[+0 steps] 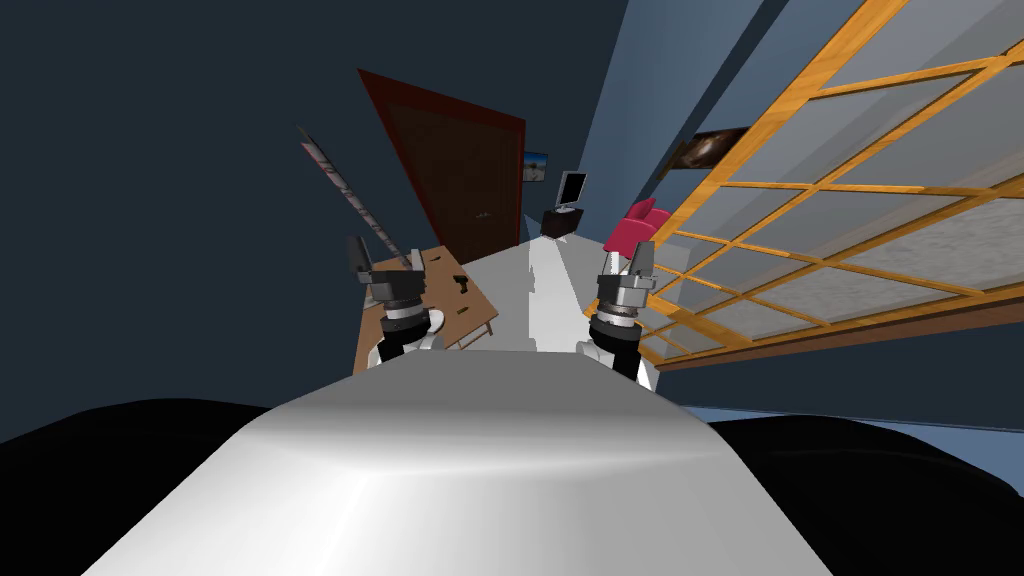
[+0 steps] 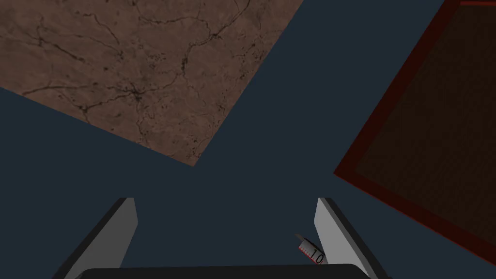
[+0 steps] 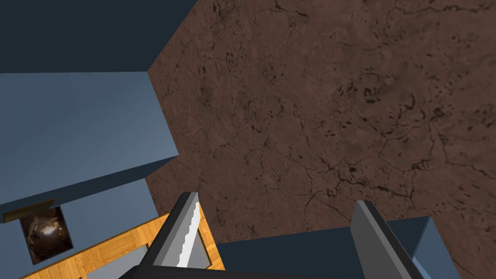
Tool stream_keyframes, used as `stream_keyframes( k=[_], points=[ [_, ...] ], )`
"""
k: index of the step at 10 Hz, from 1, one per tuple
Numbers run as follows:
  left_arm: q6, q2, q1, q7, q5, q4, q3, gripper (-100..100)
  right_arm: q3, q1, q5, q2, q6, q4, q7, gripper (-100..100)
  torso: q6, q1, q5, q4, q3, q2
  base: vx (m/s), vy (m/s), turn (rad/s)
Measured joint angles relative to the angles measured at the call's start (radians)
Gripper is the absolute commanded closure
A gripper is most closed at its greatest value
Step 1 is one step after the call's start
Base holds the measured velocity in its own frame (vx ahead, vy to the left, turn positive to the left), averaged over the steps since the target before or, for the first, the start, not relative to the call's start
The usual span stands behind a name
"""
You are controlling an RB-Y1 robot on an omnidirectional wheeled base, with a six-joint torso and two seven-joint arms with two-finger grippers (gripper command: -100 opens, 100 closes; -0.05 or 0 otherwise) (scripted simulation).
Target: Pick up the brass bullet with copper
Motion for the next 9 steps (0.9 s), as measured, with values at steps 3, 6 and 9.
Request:
stream_keyframes(
  k=[3, 6, 9],
  points=[
    [0.056, 0.052, 0.004, -0.003, 0.010, 0.043, 0.014, -100, 0.000, 0.000, 0.000, 0.000, 0.000, 0.000, 0.000, 0, 0.000, -0.008, -0.002, -0.001, -0.003, -0.004, 0.067, -0.120, -0.003],
    [0.134, 0.100, 0.006, 0.002, 0.028, 0.077, 0.041, -100, 0.000, 0.000, 0.000, 0.000, 0.000, 0.000, 0.000, 0, 0.000, -0.008, -0.002, -0.001, -0.004, -0.006, 0.088, -0.126, -0.016],
    [0.207, 0.141, -0.006, 0.000, 0.044, 0.145, 0.065, -100, 0.000, 0.000, 0.000, 0.000, 0.000, 0.000, 0.000, 0, 0.000, -0.007, -0.002, -0.001, -0.003, -0.005, 0.076, -0.110, -0.013]
  ],
)
